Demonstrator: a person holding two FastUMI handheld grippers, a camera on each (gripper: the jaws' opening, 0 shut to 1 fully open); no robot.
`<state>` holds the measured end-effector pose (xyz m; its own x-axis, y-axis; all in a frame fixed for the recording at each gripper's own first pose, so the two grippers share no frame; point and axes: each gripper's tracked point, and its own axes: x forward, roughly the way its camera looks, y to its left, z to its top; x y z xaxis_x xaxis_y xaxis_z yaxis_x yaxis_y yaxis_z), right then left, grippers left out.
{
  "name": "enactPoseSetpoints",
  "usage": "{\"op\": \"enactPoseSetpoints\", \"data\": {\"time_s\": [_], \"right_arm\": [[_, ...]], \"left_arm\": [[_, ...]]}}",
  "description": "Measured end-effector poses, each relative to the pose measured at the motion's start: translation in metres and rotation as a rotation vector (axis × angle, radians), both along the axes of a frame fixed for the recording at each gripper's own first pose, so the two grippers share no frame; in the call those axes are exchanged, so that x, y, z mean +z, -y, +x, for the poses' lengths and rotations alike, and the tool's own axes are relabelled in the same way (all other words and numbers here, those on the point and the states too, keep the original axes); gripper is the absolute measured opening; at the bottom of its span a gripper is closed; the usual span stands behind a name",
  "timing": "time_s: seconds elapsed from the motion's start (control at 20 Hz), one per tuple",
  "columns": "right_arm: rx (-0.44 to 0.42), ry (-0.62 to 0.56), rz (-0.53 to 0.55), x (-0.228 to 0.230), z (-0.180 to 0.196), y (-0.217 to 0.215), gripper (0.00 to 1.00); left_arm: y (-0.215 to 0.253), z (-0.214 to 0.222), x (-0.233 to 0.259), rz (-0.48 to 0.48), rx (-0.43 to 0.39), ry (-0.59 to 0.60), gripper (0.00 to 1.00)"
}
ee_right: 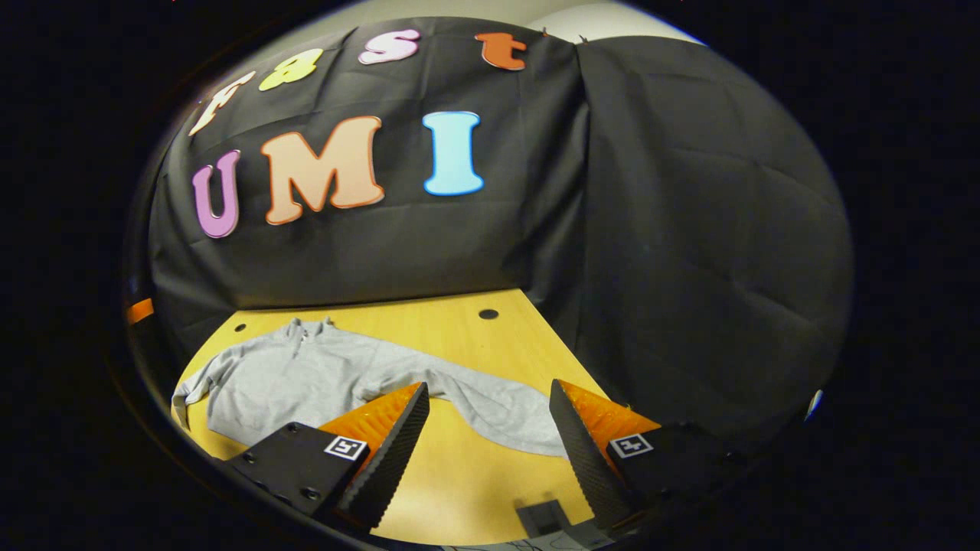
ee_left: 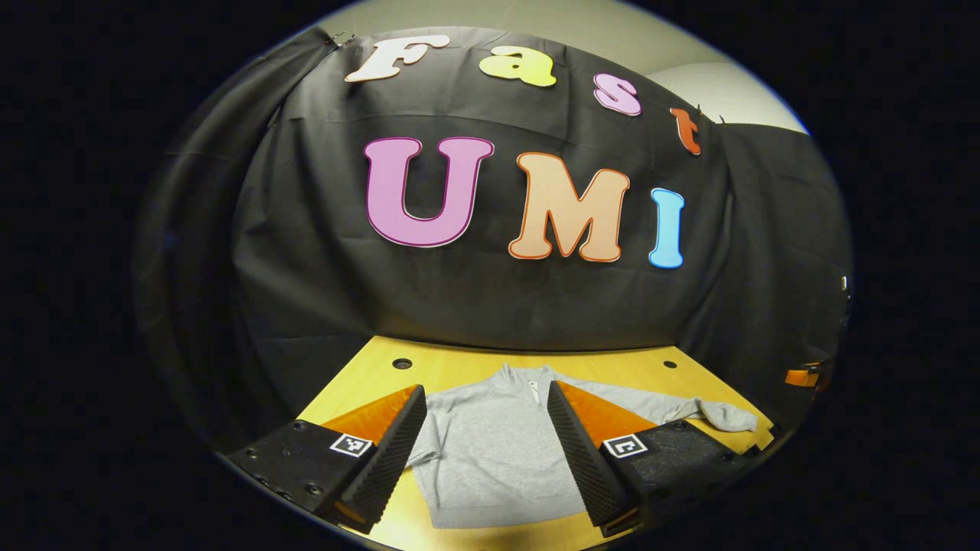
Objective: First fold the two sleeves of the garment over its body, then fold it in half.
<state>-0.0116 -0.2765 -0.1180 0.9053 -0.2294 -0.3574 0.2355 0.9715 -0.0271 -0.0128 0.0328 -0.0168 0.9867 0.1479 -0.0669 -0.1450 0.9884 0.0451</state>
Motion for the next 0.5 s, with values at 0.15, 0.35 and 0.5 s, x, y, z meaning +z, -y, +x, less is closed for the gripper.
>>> {"op": "enactPoseSetpoints", "data": {"time_s": [0.15,0.35,0.5], "right_arm": [[-0.036,-0.106,0.003,-0.047,0.004,0.043,0.99],[-0.015,-0.258,0.044,-0.107,0.011,0.068,0.99],[0.01,-0.381,0.073,-0.152,0.013,0.087,1.0]], "left_arm": [[-0.006,-0.004,0.001,0.036,0.031,-0.006,0.93],[-0.007,-0.009,-0.007,0.035,0.061,-0.027,0.93],[-0.007,-0.012,-0.012,0.044,0.087,-0.044,0.93]]}}
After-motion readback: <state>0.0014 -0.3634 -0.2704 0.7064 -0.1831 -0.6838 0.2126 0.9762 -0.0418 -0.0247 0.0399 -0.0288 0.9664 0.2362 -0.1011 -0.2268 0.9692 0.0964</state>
